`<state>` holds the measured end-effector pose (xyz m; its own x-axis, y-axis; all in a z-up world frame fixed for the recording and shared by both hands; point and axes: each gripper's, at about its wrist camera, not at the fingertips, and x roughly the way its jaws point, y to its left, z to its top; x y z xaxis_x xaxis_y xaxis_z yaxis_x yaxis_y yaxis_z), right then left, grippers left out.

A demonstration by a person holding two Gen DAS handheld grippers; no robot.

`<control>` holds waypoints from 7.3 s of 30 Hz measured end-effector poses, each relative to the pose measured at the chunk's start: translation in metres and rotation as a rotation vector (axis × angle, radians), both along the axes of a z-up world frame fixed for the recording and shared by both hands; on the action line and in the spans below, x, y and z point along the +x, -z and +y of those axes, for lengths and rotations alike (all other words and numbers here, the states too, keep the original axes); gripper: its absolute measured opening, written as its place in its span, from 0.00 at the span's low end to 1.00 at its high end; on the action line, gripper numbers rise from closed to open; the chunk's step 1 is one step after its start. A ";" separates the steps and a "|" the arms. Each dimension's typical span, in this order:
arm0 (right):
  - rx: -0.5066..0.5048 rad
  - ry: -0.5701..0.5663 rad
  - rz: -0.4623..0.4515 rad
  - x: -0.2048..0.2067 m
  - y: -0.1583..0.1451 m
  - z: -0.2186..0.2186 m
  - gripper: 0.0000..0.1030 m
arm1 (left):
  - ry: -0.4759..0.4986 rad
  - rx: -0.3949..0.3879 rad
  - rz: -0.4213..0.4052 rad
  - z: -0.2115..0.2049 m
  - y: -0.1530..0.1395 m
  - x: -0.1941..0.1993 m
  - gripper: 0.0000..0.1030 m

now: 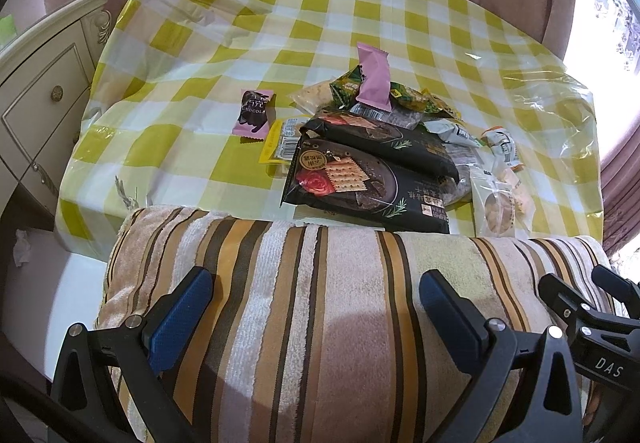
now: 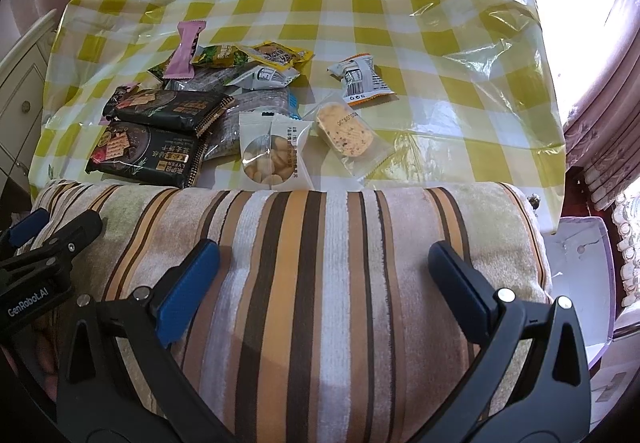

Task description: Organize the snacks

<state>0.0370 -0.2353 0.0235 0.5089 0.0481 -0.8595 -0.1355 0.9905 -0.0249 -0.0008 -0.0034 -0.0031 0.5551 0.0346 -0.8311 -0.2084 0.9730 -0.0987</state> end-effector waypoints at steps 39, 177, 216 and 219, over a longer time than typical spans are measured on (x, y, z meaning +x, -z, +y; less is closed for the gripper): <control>0.000 -0.009 0.007 0.001 0.001 0.000 1.00 | 0.002 -0.022 0.007 0.002 0.001 0.001 1.00; 0.039 0.406 -0.003 0.010 0.000 -0.302 0.80 | 0.689 -0.340 -0.008 -0.326 -0.029 0.074 0.68; 0.135 0.132 -0.075 0.053 -0.012 -0.136 0.93 | 0.075 -0.065 -0.137 -0.055 -0.029 0.051 0.72; 0.124 0.130 -0.077 0.062 -0.010 -0.126 0.94 | 0.036 -0.069 -0.134 -0.035 -0.027 0.052 0.72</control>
